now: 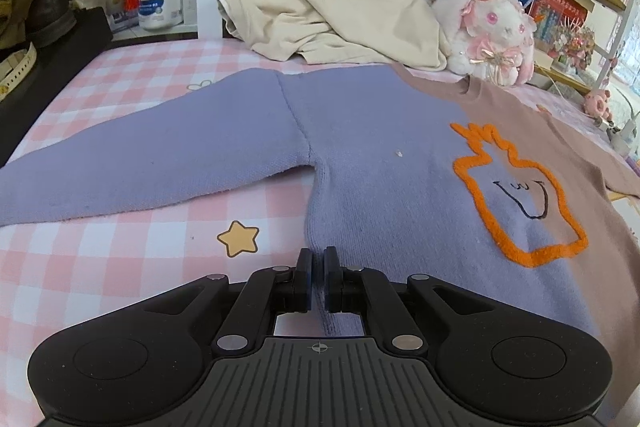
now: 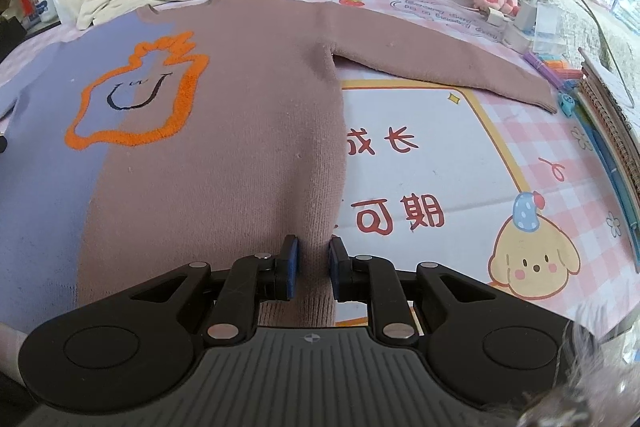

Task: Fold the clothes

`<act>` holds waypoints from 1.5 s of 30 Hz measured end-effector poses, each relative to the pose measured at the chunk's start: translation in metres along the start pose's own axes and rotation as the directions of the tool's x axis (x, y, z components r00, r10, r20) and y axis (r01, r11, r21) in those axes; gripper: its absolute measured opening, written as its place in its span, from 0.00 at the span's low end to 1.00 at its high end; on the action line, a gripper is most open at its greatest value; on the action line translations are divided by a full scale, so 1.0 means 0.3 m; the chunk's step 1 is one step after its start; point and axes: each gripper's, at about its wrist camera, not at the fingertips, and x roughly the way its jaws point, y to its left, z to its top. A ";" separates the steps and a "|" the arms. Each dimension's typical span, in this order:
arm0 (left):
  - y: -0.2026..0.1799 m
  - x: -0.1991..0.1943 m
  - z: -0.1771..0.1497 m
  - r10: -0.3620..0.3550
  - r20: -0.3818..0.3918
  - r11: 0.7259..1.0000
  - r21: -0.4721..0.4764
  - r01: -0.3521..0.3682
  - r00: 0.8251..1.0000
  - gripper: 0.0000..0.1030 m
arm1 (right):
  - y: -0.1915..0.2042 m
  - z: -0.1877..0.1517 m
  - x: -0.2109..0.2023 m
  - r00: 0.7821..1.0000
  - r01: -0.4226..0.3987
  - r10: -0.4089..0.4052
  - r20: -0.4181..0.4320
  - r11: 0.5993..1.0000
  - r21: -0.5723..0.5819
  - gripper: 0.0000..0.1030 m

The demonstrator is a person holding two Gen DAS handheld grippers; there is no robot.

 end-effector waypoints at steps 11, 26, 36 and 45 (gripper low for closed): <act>0.051 -0.124 -0.018 0.019 0.069 0.999 -0.027 -0.017 0.997 0.36 | 0.016 0.015 -0.046 0.997 0.023 -0.024 0.074 0.999 0.025 0.47; 0.277 -0.295 -0.153 0.291 0.166 0.935 -0.259 -0.243 0.942 0.90 | 0.228 0.066 -0.100 0.981 -0.065 0.075 0.180 0.996 -0.064 0.80; 0.488 -0.227 -0.138 0.337 0.139 0.855 -0.458 -0.242 0.931 0.89 | 0.204 0.030 -0.108 0.988 -0.017 0.027 0.153 0.998 -0.066 0.82; 0.575 -0.159 -0.085 0.432 0.169 0.805 -0.516 -0.294 0.886 0.78 | 0.174 0.018 -0.108 0.992 0.008 -0.001 0.128 0.998 -0.055 0.83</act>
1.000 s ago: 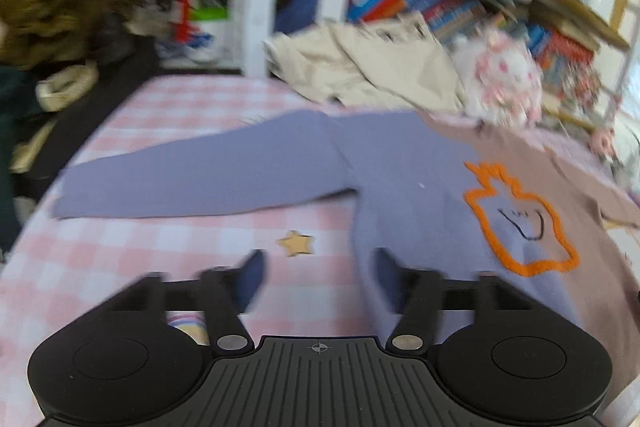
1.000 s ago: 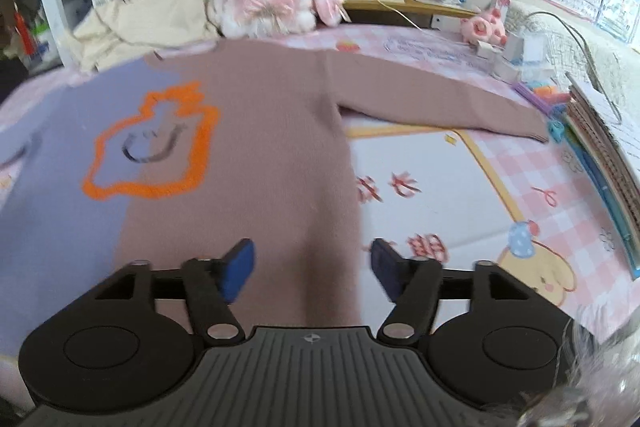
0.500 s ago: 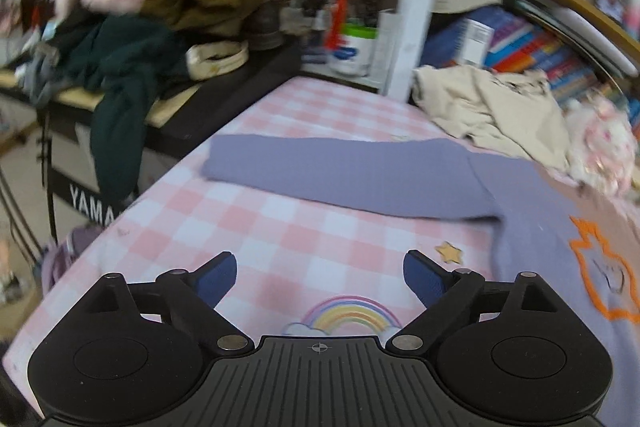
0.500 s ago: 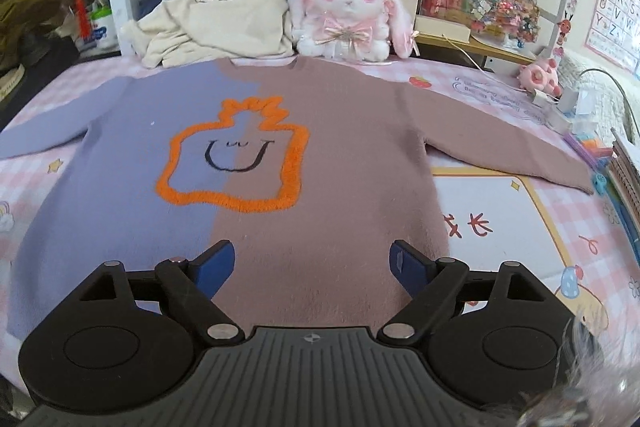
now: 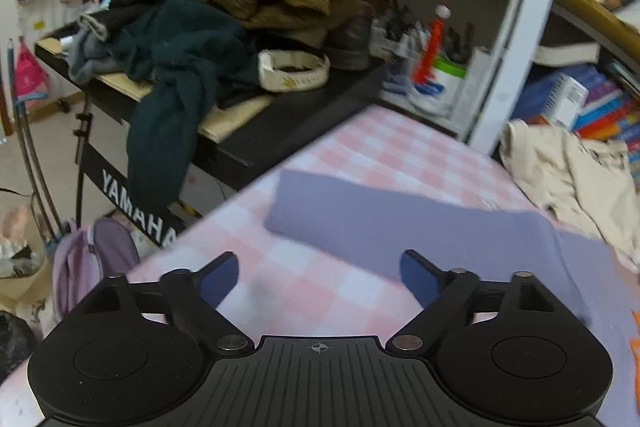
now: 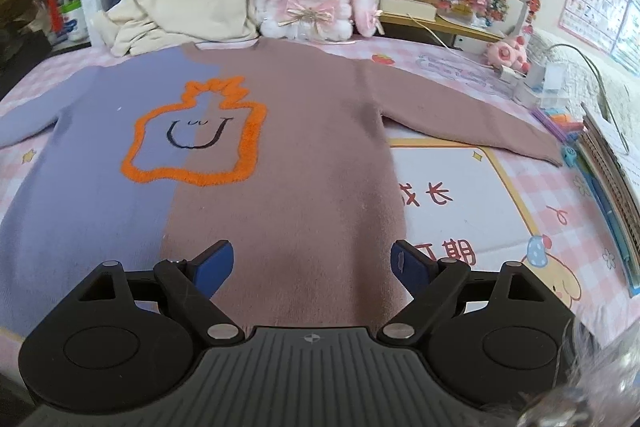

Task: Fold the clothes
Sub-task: 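Grasp the lavender sleeve cuff with the left gripper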

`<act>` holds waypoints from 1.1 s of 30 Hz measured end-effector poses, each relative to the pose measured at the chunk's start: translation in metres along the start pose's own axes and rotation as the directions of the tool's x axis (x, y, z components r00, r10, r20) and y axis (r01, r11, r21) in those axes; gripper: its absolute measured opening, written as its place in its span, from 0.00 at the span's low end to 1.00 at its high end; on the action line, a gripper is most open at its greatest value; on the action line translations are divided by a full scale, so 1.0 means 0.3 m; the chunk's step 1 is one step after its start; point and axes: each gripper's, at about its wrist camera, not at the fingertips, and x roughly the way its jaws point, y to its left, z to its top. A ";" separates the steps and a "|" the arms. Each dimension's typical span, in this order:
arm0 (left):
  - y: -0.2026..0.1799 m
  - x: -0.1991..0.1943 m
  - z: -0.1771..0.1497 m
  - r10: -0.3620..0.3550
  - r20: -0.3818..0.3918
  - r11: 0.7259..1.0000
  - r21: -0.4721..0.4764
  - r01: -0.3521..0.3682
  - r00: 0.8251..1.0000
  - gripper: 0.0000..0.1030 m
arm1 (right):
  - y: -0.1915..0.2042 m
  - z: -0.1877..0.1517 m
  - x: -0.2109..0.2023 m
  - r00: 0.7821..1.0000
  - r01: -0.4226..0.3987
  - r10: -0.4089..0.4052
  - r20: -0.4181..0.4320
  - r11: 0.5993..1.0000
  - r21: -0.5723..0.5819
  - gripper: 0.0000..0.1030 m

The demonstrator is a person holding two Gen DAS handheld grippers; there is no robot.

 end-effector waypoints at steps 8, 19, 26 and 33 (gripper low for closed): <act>0.068 0.100 0.050 -0.001 -0.012 0.988 -0.156 -0.001 1.000 0.59 | 0.001 0.021 0.003 1.000 0.015 -0.015 -0.002 1.000 -0.019 0.83; -0.016 0.150 0.044 -0.116 -0.029 0.954 -0.280 0.103 0.993 0.55 | 0.007 0.029 0.029 1.000 0.007 -0.008 -0.027 1.000 -0.008 0.83; 0.019 0.167 0.057 -0.111 -0.026 0.905 -0.415 0.090 0.993 0.51 | 0.018 0.032 0.037 0.999 -0.003 0.002 -0.033 1.000 -0.019 0.83; 0.087 0.185 0.072 -0.070 -0.039 0.870 -0.491 0.042 0.997 0.32 | -0.004 0.029 0.038 0.999 0.014 -0.014 -0.043 1.000 0.005 0.83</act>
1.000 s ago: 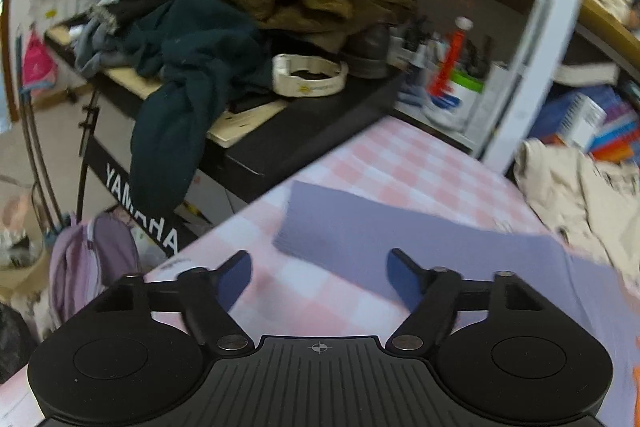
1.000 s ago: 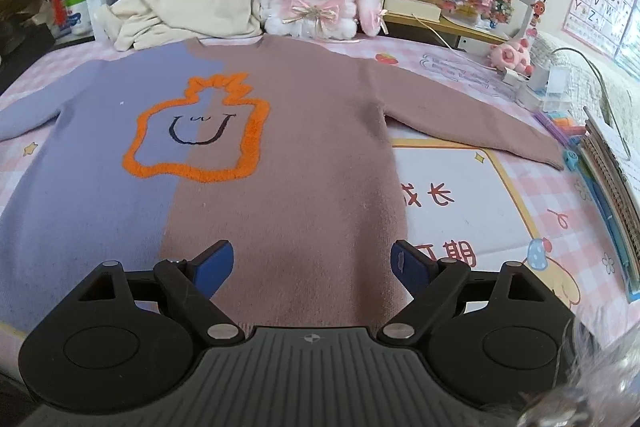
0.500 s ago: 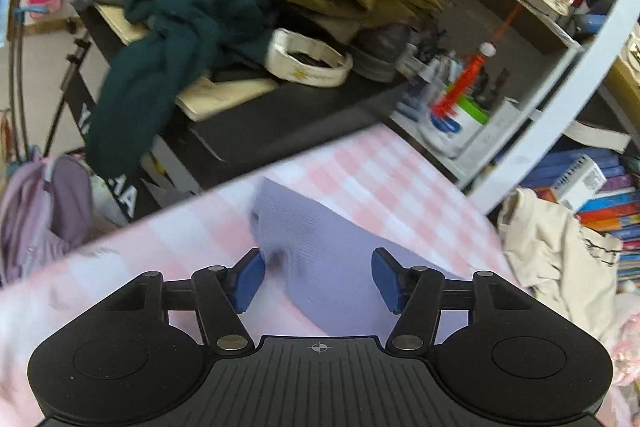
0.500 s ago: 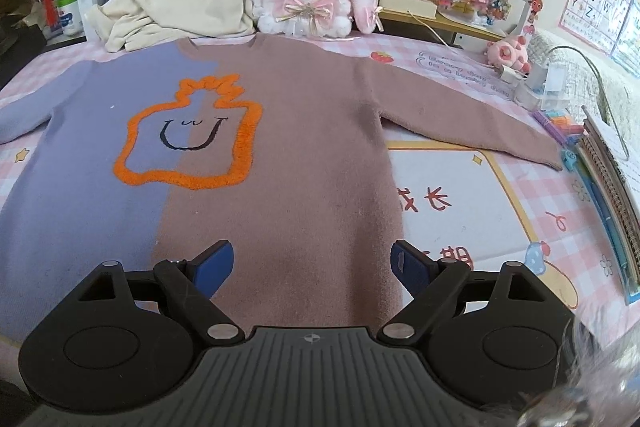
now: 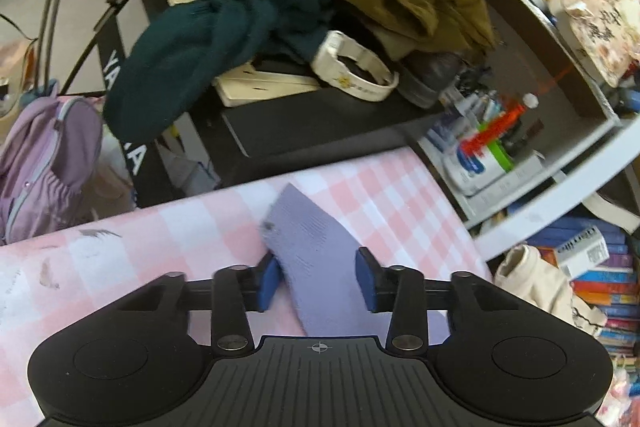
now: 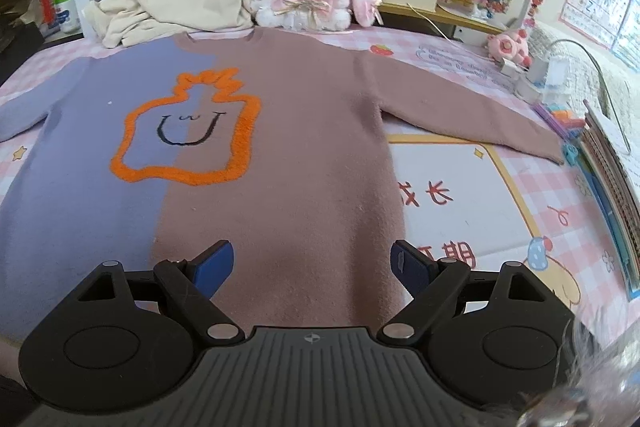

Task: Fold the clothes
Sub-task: 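Grasp the lavender sleeve cuff with the left gripper, then lift the lavender sleeve with the left gripper and fold it across the chest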

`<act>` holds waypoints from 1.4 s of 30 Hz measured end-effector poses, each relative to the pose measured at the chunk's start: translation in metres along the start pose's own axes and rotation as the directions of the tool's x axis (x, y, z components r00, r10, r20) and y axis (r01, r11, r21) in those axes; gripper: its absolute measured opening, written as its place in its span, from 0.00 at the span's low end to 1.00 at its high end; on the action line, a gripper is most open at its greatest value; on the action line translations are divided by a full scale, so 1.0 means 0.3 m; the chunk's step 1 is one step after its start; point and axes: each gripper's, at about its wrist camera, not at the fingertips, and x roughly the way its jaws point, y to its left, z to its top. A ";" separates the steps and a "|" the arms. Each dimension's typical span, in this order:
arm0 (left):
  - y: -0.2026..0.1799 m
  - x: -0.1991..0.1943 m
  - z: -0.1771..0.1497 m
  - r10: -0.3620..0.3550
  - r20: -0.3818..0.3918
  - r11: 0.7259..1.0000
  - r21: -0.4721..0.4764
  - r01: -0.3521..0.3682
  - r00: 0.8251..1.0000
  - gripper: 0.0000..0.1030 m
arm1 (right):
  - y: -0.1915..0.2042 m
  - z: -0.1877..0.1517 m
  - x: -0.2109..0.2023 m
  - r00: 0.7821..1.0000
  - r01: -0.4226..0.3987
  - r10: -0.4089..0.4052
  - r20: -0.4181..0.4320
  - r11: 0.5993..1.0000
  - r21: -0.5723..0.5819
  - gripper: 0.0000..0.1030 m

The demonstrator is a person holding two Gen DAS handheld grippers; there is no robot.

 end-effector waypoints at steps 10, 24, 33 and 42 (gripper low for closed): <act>0.011 -0.015 0.008 0.024 0.012 1.000 0.005 -0.024 1.000 0.04 | -0.036 -0.021 -0.025 1.000 0.003 -0.003 0.020 1.000 -0.026 0.83; -0.501 -0.326 -0.200 -0.262 0.022 0.921 0.305 0.243 0.965 0.04 | -0.179 0.036 0.056 0.981 -0.184 0.191 0.030 0.971 -0.149 0.83; -0.914 -0.417 -0.427 -0.340 -0.074 0.824 0.458 0.334 0.938 0.04 | -0.281 0.066 0.116 0.932 -0.355 0.363 -0.007 0.906 -0.228 0.83; -1.141 -0.380 -0.623 -0.334 -0.142 0.787 0.502 0.359 0.932 0.04 | -0.361 0.059 0.118 0.891 -0.446 0.453 -0.032 0.859 -0.252 0.82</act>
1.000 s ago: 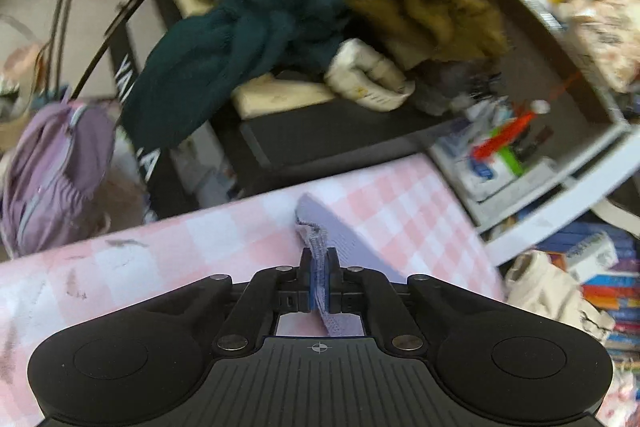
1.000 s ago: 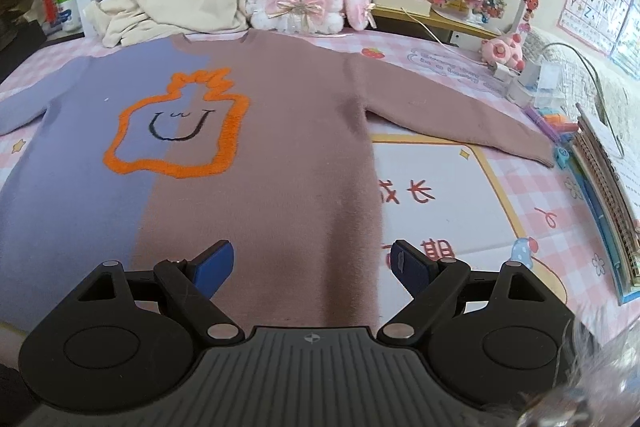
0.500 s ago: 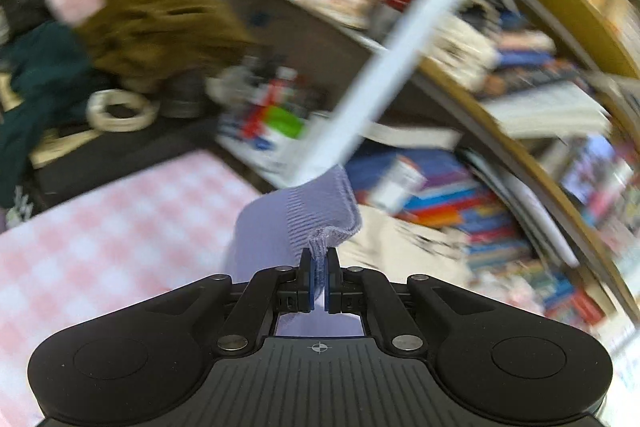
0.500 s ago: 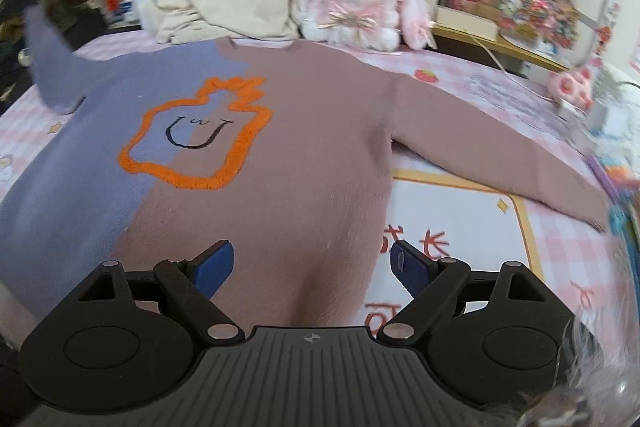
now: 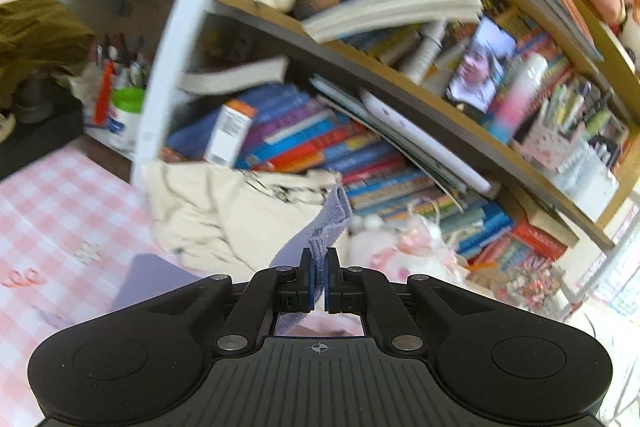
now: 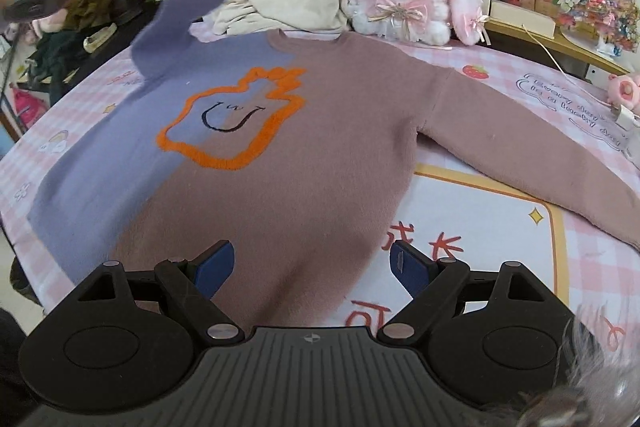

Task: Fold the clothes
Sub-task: 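Lift the lavender sleeve with the left gripper and fold it across the chest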

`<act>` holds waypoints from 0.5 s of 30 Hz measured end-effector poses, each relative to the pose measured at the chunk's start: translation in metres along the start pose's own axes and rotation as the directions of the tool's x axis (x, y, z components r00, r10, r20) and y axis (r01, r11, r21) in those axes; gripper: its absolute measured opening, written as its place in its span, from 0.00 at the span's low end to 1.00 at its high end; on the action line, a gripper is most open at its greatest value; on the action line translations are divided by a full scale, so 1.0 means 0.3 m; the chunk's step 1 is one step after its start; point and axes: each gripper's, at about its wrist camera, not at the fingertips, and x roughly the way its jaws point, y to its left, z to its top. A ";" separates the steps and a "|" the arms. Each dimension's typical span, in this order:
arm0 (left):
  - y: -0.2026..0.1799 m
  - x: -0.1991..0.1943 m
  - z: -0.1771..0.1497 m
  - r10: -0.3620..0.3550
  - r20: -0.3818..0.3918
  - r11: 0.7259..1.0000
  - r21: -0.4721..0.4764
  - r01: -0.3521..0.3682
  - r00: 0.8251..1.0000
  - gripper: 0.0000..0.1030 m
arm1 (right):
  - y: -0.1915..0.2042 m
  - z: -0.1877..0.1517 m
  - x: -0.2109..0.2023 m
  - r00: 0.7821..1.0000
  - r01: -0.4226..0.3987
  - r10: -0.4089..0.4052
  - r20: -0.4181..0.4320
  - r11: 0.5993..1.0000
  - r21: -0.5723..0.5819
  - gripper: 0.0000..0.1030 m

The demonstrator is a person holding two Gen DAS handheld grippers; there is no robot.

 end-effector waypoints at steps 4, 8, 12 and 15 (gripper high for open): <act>-0.065 0.059 -0.046 0.000 -0.042 1.000 0.006 0.000 0.999 0.04 | -0.028 -0.015 -0.020 1.000 -0.012 0.012 0.002 1.000 -0.004 0.82; -0.108 0.111 -0.103 0.012 -0.088 1.000 0.012 -0.011 0.996 0.04 | -0.057 -0.028 -0.035 1.000 -0.017 0.017 0.002 1.000 0.003 0.81; -0.144 0.149 -0.141 0.022 -0.118 1.000 0.020 -0.019 0.993 0.04 | -0.084 -0.040 -0.046 1.000 -0.018 0.018 -0.002 1.000 0.016 0.81; -0.170 0.166 -0.159 0.016 -0.119 1.000 0.011 -0.015 0.993 0.04 | -0.097 -0.047 -0.051 1.000 -0.023 0.023 -0.006 0.999 0.022 0.81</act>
